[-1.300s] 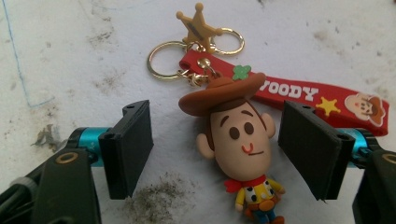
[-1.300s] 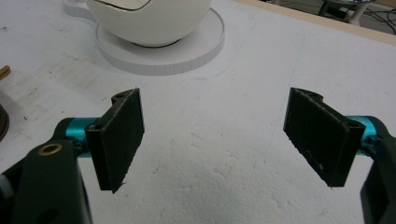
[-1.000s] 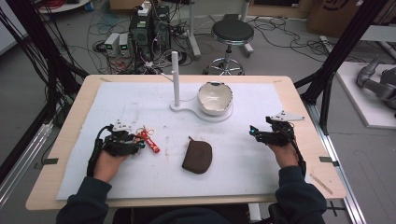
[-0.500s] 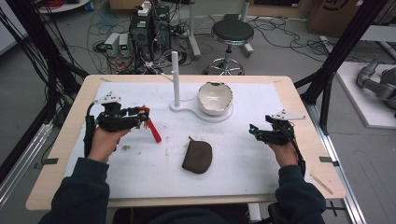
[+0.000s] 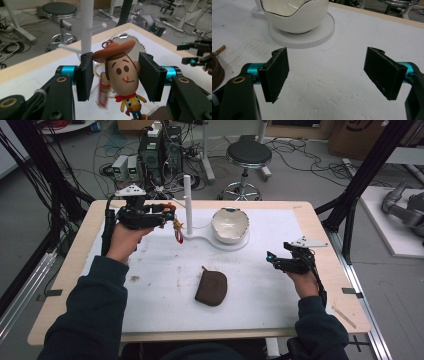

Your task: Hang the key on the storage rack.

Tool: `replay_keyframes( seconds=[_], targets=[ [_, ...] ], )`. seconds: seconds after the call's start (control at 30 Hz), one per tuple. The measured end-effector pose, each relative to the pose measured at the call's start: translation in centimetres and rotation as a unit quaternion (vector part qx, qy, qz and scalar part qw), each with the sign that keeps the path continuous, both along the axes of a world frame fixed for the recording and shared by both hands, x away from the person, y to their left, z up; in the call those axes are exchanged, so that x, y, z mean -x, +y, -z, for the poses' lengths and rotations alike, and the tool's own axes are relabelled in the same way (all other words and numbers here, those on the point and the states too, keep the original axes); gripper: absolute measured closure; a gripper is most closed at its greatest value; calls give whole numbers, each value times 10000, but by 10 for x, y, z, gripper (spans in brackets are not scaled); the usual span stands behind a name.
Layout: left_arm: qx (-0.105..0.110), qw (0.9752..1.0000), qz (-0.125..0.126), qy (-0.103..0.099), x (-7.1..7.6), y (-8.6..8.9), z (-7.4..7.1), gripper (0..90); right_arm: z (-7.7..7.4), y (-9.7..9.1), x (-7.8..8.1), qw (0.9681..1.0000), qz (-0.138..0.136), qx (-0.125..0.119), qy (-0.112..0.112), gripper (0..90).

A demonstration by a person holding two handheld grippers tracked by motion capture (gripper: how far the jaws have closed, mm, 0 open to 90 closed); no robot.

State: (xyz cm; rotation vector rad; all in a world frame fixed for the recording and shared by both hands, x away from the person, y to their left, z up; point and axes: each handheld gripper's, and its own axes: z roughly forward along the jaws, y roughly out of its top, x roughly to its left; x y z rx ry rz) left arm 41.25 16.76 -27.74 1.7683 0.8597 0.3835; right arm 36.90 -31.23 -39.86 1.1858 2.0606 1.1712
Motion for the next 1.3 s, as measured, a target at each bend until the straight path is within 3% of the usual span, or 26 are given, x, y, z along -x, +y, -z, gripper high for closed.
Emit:
replay_keyframes(
  seconds=[0.33, 0.6, 0.93, 1.3],
  targets=[
    [234, 9996, 66, -107, -24, -18, -15, 474, 0, 0, -2, 10000, -18, -53, -30, 206],
    [249, 9997, 35, -59, -35, -25, -19, 474, 0, -1, -3, 10000, -11, -45, -32, 206],
    [296, 9995, 58, -19, -42, -36, -23, 473, 0, -1, -3, 10000, -18, -63, -23, 206],
    [246, 9997, 68, 67, -46, -45, -17, 473, 0, -1, -3, 10000, -36, -59, -6, 206]
  ],
)
